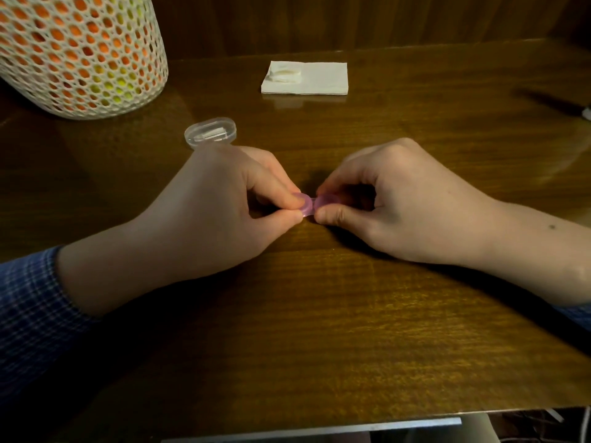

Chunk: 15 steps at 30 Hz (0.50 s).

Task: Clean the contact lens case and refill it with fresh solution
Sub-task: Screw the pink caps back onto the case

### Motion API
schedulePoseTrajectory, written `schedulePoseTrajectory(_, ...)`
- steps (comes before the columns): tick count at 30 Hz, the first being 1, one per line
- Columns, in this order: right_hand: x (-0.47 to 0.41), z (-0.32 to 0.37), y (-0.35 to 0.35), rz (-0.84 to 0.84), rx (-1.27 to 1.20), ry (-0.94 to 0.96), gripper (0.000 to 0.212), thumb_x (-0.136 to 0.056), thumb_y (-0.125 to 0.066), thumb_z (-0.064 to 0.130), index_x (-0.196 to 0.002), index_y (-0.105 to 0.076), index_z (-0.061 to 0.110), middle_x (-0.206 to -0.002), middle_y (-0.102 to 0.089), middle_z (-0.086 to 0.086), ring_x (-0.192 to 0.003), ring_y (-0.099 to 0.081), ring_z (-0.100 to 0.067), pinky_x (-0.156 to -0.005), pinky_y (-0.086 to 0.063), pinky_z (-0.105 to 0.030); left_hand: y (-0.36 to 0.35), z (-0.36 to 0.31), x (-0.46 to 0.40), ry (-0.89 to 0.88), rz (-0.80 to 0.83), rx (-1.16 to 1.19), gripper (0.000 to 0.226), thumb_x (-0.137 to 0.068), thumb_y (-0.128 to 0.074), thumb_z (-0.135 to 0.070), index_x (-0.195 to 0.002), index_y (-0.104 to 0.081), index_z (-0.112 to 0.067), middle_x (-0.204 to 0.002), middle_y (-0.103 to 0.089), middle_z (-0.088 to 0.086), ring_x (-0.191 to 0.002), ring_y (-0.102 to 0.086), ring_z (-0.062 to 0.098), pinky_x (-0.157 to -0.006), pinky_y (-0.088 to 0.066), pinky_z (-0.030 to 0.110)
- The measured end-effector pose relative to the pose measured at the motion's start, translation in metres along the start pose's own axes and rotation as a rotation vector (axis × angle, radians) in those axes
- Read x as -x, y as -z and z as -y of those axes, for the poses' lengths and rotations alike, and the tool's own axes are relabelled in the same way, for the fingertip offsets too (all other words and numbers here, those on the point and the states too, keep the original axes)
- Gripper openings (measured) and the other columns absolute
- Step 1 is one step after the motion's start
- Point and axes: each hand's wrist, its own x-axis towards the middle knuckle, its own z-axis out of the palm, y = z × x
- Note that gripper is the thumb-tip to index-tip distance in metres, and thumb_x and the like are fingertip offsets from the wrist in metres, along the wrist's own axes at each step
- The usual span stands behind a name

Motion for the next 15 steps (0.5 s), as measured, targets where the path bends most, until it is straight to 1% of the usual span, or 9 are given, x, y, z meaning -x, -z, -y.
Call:
schedulePoseTrajectory(3,-0.0018,-0.0021,0.0041,0.033,-0.032,-0.015,0.033,-0.086,-0.066,0.047,-0.108,-0.079,0.027,-0.093,-0.074,0.016,-0.078,-0.064,0.003,-0.065,-0.045,-0.006,-0.0008,-0.0003,0.0002,-0.006,-0.002,0.0,0.016,-0.083,-0.072,-0.037,-0.097,-0.079,-0.035,-0.097,-0.072,-0.023,-0.096,-0.067,-0.007,-0.087,-0.054,0.015)
schedulePoseTrajectory(6,-0.0027,-0.0035,0.007,0.08,-0.065,-0.014,0.037,-0.085,-0.063,0.048,-0.113,-0.076,0.028,-0.093,-0.074,0.015,-0.079,-0.066,-0.003,-0.066,-0.051,-0.015,-0.0022,0.0009,0.0009,-0.001,-0.01,0.024,0.016,-0.082,-0.072,-0.037,-0.096,-0.079,-0.036,-0.097,-0.072,-0.022,-0.095,-0.067,-0.006,-0.085,-0.054,0.016)
schedulePoseTrajectory(8,-0.0024,-0.0035,0.0057,0.08,-0.069,-0.012,0.036,-0.085,-0.061,0.048,-0.112,-0.076,0.029,-0.094,-0.074,0.014,-0.079,-0.067,-0.006,-0.067,-0.053,-0.019,-0.0029,0.0019,0.001,-0.004,-0.022,0.021,0.015,-0.082,-0.072,-0.038,-0.095,-0.079,-0.037,-0.096,-0.072,-0.023,-0.095,-0.067,-0.006,-0.084,-0.055,0.018)
schedulePoseTrajectory(12,-0.0022,-0.0023,0.002,0.047,-0.009,-0.011,0.03,-0.087,-0.061,0.046,-0.105,-0.075,0.026,-0.09,-0.071,0.014,-0.077,-0.062,-0.002,-0.064,-0.046,-0.013,-0.003,0.0023,-0.0004,-0.011,-0.039,-0.012,0.015,-0.083,-0.074,-0.037,-0.096,-0.08,-0.034,-0.096,-0.073,-0.021,-0.093,-0.069,-0.004,-0.08,-0.058,0.023)
schedulePoseTrajectory(15,-0.0015,-0.0009,0.0001,0.03,0.065,0.009,0.028,-0.09,-0.063,0.044,-0.105,-0.074,0.023,-0.091,-0.07,0.011,-0.077,-0.06,-0.003,-0.065,-0.044,-0.015,-0.0038,0.0021,-0.0013,-0.013,-0.049,-0.036,0.013,-0.085,-0.074,-0.037,-0.095,-0.081,-0.032,-0.097,-0.072,-0.021,-0.091,-0.069,-0.002,-0.077,-0.061,0.026)
